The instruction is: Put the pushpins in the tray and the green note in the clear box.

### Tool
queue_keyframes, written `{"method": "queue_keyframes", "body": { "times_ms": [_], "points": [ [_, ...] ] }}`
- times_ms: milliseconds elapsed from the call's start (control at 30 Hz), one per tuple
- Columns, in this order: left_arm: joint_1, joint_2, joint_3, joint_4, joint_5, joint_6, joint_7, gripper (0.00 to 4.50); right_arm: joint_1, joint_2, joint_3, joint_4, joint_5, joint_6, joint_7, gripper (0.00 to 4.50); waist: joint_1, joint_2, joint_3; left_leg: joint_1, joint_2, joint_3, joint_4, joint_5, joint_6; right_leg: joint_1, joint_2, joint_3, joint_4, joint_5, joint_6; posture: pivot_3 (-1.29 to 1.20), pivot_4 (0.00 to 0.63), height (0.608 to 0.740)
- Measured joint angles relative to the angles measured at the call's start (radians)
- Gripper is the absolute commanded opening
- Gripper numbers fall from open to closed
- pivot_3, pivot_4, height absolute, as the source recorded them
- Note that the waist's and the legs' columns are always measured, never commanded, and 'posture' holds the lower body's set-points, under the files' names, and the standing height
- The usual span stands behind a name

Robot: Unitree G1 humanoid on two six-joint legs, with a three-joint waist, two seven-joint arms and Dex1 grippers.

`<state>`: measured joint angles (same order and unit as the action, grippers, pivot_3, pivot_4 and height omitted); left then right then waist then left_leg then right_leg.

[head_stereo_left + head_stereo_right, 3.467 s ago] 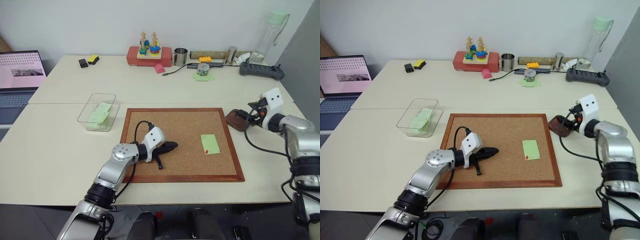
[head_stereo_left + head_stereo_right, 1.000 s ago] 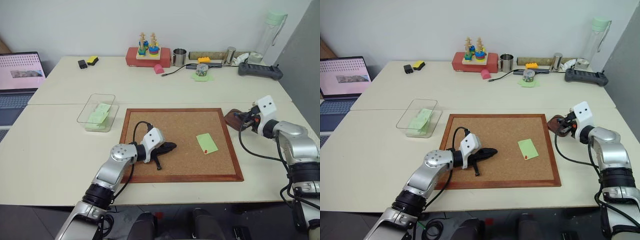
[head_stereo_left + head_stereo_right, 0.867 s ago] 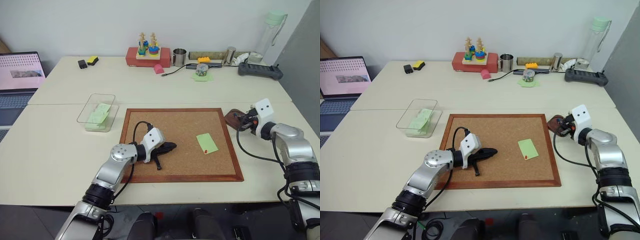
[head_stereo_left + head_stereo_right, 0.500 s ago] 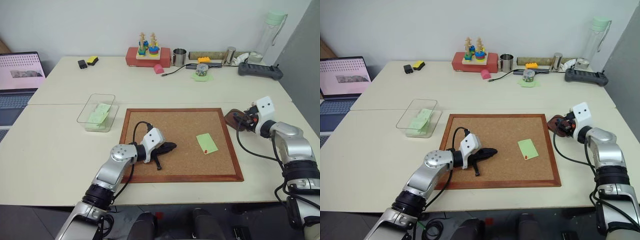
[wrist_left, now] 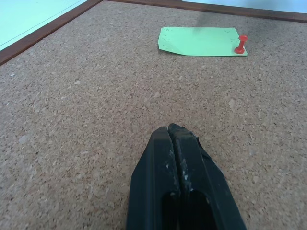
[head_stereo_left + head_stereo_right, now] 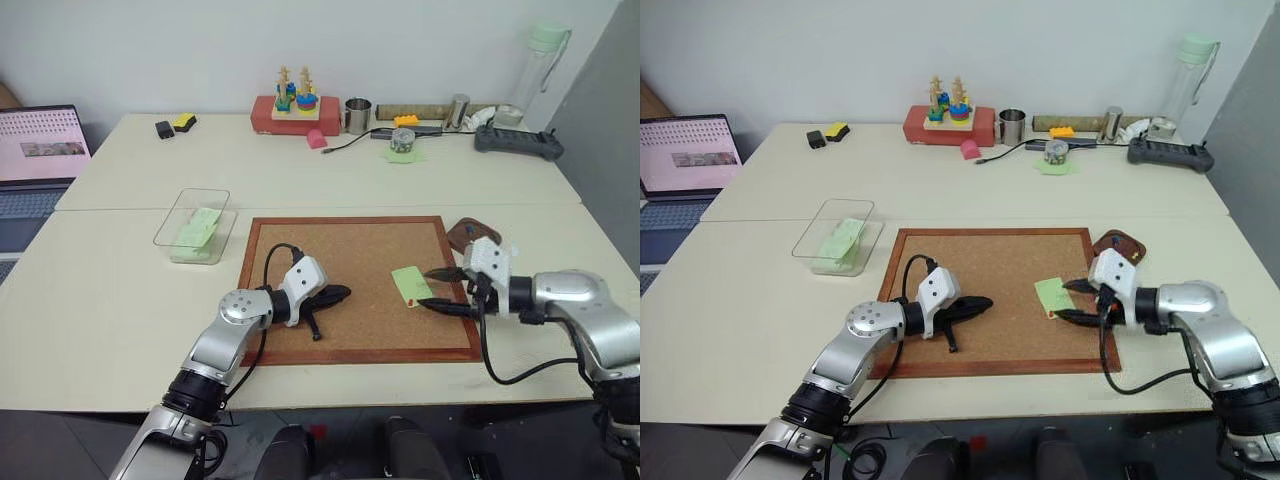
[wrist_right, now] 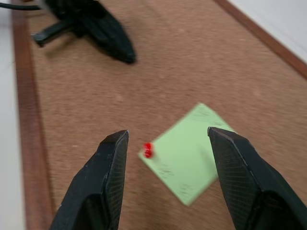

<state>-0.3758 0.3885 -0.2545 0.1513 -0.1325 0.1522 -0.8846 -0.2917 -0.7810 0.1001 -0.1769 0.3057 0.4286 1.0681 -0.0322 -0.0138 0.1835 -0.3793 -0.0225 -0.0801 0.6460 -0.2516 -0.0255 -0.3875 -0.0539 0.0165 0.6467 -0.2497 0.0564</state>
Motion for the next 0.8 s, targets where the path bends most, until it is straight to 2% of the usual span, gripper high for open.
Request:
{"method": "queue_keyframes", "body": {
  "times_ms": [233, 333, 700, 800],
  "points": [
    [0.002, 0.001, 0.000, -0.011, 0.000, 0.012, -0.001, 0.00, -0.003, 0.069, 0.043, 0.065, -0.029, -0.030, -0.022, 2.75, 0.001, 0.000, 0.000, 0.000, 0.000, 0.000, -0.001, 0.000, 0.000, 0.000, 0.000, 0.000, 0.000, 0.002, -0.003, 0.00, 0.150, 0.740],
    [0.007, 0.001, 0.002, -0.020, -0.001, 0.018, 0.000, 0.00, -0.009, 0.082, 0.043, 0.116, -0.051, -0.054, -0.026, 2.28, 0.001, 0.000, 0.000, 0.000, 0.000, 0.000, -0.001, 0.000, 0.000, -0.001, 0.000, 0.000, 0.000, 0.002, -0.003, 0.00, 0.150, 0.740],
    [0.009, 0.001, 0.004, -0.023, -0.001, 0.022, 0.000, 0.00, -0.009, 0.101, 0.050, 0.162, -0.060, -0.102, -0.017, 0.06, 0.000, 0.000, 0.000, 0.000, 0.000, 0.000, -0.001, 0.000, 0.000, -0.001, 0.000, 0.000, 0.000, 0.002, -0.004, 0.00, 0.150, 0.740],
    [0.009, 0.002, 0.004, -0.023, -0.001, 0.022, -0.001, 0.00, -0.009, 0.105, 0.051, 0.162, -0.059, -0.102, -0.012, 0.06, 0.000, 0.000, 0.000, 0.000, 0.000, 0.000, -0.001, 0.000, 0.000, -0.001, 0.000, 0.000, 0.000, 0.002, -0.003, 0.00, 0.150, 0.740]
  ]
}}
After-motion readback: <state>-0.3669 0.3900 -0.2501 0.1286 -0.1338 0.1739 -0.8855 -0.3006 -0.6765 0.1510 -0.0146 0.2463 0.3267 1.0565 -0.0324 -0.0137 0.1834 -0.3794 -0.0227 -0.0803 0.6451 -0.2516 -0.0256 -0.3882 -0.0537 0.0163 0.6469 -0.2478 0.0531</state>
